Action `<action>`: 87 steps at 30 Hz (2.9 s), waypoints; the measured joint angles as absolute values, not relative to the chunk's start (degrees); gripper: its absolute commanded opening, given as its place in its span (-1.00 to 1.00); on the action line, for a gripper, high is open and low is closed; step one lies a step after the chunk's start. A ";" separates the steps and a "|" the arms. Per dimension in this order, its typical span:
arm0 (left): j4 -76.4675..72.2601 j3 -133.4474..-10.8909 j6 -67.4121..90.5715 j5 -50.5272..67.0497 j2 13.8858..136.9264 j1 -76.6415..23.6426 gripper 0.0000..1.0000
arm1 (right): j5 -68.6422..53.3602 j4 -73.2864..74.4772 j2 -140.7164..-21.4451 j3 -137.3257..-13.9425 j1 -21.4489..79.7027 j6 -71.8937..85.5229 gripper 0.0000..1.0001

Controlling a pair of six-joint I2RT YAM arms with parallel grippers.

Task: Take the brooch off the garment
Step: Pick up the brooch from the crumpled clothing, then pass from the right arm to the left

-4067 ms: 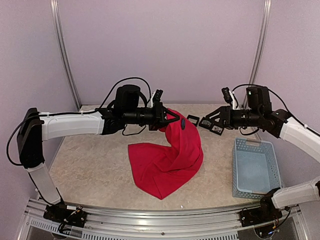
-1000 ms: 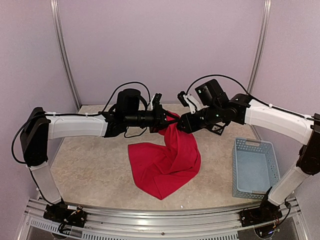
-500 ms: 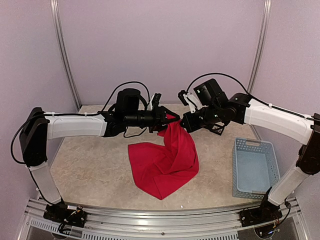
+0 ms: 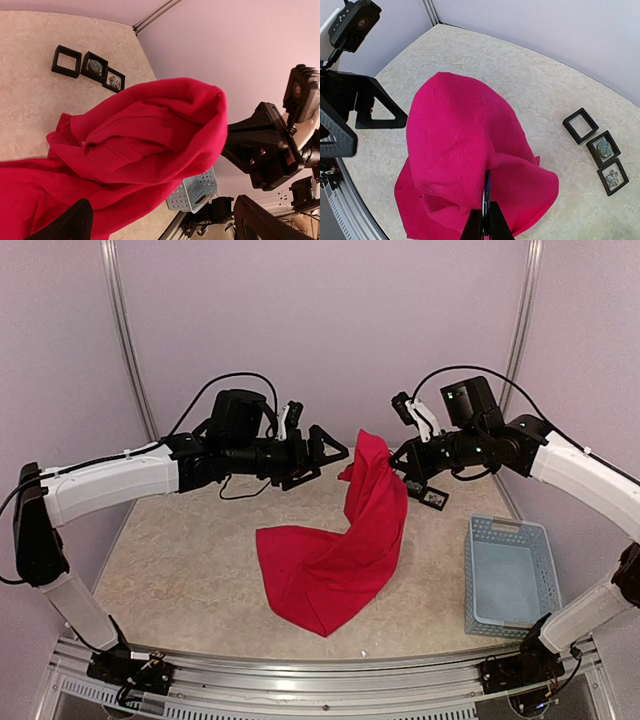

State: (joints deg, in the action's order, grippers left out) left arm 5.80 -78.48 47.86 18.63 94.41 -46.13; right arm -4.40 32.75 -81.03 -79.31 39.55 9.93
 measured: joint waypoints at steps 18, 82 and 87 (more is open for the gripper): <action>9.80 -95.64 35.05 28.69 101.78 -46.39 0.75 | -42.65 37.65 -80.68 -80.01 30.68 2.74 -1.00; 10.07 -90.74 33.98 29.69 94.74 -47.22 0.37 | -58.94 8.80 -80.18 -71.13 31.09 21.58 -1.00; 10.41 -90.87 33.74 31.51 96.95 -47.99 0.02 | -60.84 9.15 -80.47 -71.13 31.07 21.56 -1.00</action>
